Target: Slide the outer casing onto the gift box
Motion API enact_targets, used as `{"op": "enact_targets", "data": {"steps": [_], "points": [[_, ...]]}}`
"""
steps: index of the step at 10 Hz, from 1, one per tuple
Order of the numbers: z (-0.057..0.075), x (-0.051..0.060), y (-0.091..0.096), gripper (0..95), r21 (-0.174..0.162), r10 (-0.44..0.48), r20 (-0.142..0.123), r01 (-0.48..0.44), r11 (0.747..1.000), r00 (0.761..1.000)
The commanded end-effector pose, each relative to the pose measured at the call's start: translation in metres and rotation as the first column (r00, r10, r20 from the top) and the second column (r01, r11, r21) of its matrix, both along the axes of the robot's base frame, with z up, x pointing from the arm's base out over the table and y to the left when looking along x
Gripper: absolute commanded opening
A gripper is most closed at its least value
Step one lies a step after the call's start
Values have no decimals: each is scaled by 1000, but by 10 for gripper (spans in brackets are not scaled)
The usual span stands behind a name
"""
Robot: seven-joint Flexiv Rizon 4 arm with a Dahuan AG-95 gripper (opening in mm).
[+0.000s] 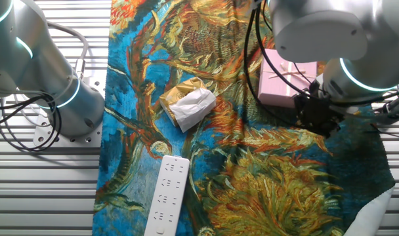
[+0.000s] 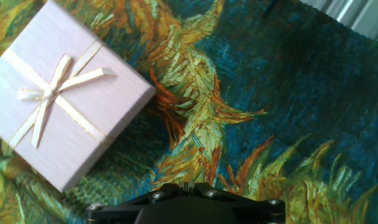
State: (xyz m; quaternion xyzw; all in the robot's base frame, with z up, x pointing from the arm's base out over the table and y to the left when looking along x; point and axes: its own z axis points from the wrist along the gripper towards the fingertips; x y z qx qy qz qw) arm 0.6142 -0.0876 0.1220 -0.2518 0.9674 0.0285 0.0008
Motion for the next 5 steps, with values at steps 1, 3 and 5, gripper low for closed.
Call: {"op": "enact_targets", "data": {"steps": [1, 3, 5], "points": [[0, 0, 0, 0, -5, -85, -3, 85, 996, 996], [0, 0, 0, 0, -2, -104, -5, 104, 995, 995], [0, 0, 0, 0, -6, -92, -18, 92, 996, 996]]}}
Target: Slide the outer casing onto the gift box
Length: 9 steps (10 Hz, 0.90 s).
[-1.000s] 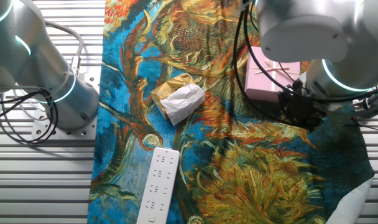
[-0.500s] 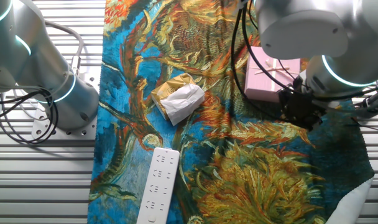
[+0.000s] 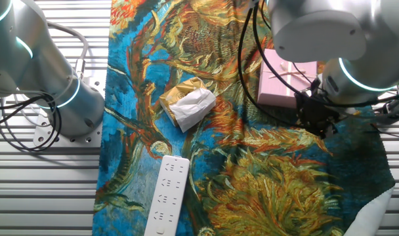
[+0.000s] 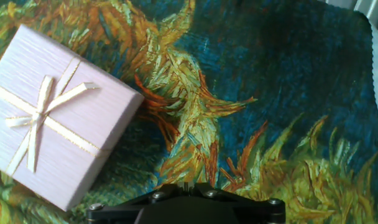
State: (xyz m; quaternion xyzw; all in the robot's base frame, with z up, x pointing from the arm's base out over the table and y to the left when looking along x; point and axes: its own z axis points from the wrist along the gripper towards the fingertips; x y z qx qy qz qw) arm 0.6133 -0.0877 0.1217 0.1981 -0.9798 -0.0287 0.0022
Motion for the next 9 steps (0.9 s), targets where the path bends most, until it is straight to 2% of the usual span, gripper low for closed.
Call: {"op": "enact_targets", "data": {"steps": [1, 2, 4, 6, 7, 9], "points": [[-1, 3, -1, 0, -10, 31, 6, -31, 999, 1000], [-2, 7, -4, 0, -7, 43, 12, -43, 999, 999], [-3, 38, -17, 0, 4, 81, 5, -81, 997, 997], [-2, 59, -29, 0, 6, 111, -2, -111, 994, 994], [-1, 65, -36, 0, 8, 116, -2, -116, 993, 993], [0, 67, -45, 0, 4, 125, -4, -125, 992, 992]]}}
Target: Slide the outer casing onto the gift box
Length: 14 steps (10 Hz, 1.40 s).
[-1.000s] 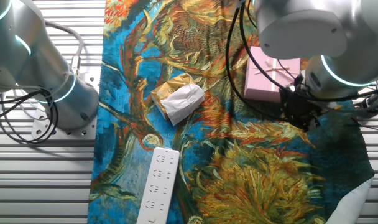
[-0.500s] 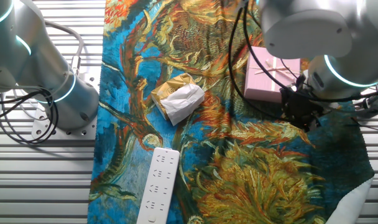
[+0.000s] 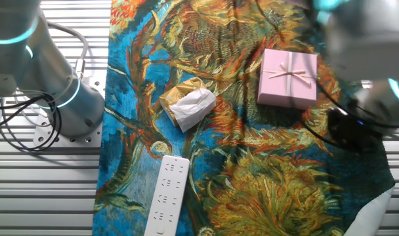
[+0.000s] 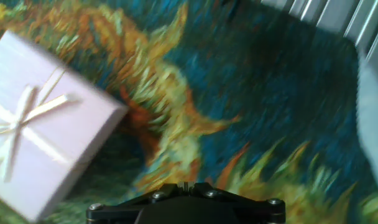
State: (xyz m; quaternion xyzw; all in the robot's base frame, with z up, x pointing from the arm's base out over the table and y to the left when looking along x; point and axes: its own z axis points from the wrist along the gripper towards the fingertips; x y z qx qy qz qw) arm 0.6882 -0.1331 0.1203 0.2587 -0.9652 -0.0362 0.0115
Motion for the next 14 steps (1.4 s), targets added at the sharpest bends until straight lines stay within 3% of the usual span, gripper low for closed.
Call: {"op": "enact_targets", "data": {"steps": [1, 4, 7, 14], "points": [[2, -6, -9, 0, -5, 22, 16, -22, 1000, 1000], [0, -1, -26, 0, -9, 57, 16, -57, 998, 998], [0, -1, -26, 0, -37, 40, 13, -39, 999, 999], [-1, -2, -25, 0, -41, 56, 15, -55, 998, 998]]}}
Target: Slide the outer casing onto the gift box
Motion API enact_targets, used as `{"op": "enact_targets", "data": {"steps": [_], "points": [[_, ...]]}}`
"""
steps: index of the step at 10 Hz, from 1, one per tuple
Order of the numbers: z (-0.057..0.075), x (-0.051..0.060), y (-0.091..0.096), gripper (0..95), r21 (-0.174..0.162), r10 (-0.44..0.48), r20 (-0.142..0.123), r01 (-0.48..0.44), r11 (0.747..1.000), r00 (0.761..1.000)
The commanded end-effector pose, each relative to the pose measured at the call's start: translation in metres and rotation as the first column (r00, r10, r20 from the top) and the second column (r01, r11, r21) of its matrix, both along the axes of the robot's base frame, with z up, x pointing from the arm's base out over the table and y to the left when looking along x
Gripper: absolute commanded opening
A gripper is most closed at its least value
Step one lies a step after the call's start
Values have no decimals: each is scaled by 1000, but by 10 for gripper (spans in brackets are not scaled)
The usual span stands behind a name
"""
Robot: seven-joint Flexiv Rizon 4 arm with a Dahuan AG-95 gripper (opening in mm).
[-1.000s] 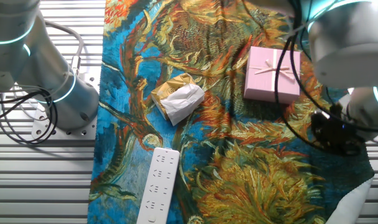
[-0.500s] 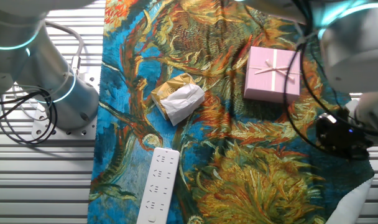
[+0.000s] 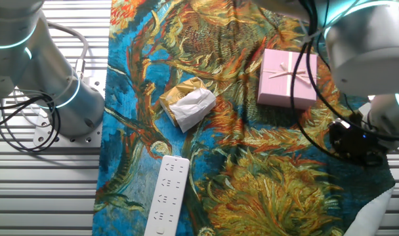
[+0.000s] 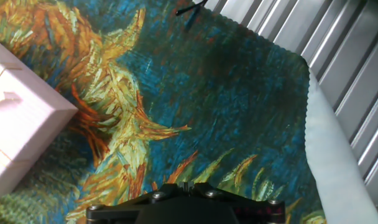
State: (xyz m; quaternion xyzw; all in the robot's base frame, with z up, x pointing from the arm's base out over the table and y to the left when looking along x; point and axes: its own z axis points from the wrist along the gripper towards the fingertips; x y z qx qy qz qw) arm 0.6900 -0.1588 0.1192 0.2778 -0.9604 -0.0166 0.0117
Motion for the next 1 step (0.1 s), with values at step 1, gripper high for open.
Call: {"op": "enact_targets", "data": {"steps": [1], "points": [[-1, -6, 0, 0, -4, 21, 4, -21, 1000, 1000]]}}
